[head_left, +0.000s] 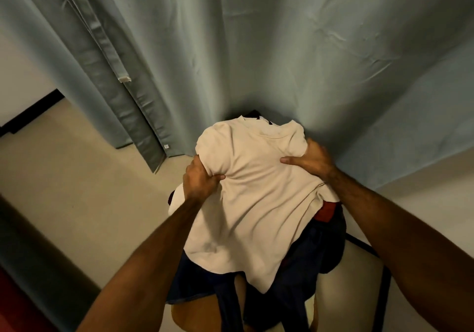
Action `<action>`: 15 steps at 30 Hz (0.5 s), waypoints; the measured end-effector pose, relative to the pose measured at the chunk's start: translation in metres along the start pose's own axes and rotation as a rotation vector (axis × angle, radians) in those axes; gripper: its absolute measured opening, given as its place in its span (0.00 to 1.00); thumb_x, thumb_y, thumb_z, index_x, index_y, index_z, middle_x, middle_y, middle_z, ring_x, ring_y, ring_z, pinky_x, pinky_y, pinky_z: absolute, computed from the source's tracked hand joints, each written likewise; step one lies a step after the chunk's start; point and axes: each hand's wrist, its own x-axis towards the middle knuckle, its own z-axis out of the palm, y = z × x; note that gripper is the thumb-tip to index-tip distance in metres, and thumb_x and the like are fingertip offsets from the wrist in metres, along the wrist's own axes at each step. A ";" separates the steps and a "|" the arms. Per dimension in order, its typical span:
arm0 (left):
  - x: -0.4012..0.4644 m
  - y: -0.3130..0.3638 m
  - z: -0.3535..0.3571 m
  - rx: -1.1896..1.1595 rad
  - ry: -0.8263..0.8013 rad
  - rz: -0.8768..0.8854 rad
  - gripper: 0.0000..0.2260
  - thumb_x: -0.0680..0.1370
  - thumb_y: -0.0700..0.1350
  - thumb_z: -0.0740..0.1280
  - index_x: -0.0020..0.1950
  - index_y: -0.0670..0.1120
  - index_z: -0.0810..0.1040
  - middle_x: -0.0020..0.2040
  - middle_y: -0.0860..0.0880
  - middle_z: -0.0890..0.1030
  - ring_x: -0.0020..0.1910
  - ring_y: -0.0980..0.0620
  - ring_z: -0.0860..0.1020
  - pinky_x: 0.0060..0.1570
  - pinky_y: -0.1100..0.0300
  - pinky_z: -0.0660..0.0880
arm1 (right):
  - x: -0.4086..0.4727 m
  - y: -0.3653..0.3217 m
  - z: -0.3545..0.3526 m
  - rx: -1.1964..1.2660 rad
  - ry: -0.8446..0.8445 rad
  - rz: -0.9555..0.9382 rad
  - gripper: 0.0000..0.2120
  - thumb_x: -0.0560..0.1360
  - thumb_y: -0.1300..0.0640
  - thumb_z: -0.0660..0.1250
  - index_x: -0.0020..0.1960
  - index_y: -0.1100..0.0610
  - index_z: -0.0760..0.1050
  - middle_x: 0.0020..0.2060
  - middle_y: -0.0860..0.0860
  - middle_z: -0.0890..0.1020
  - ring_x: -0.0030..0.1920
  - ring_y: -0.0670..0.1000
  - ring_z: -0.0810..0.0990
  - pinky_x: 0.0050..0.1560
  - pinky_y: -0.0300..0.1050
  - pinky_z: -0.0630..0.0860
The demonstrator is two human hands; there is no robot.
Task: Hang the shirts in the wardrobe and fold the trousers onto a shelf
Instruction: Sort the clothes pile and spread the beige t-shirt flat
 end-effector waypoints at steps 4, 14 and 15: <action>-0.003 -0.004 -0.005 0.021 0.052 0.059 0.38 0.67 0.51 0.81 0.72 0.41 0.69 0.64 0.39 0.78 0.61 0.34 0.75 0.59 0.44 0.73 | -0.027 -0.021 0.004 -0.128 0.175 -0.041 0.39 0.59 0.34 0.79 0.63 0.54 0.74 0.57 0.55 0.83 0.57 0.61 0.81 0.51 0.52 0.79; -0.039 -0.004 -0.055 -0.229 0.065 0.140 0.28 0.70 0.44 0.76 0.70 0.46 0.73 0.65 0.44 0.80 0.64 0.42 0.77 0.58 0.56 0.73 | -0.123 -0.041 0.053 0.725 0.053 -0.106 0.31 0.65 0.59 0.82 0.66 0.59 0.76 0.58 0.49 0.83 0.59 0.47 0.81 0.61 0.42 0.77; -0.050 -0.005 -0.064 -0.270 0.018 0.148 0.29 0.68 0.50 0.75 0.68 0.52 0.73 0.65 0.52 0.79 0.63 0.50 0.77 0.57 0.60 0.72 | -0.131 -0.038 0.061 0.810 0.020 -0.083 0.31 0.66 0.59 0.81 0.67 0.58 0.75 0.59 0.49 0.83 0.60 0.47 0.81 0.63 0.43 0.76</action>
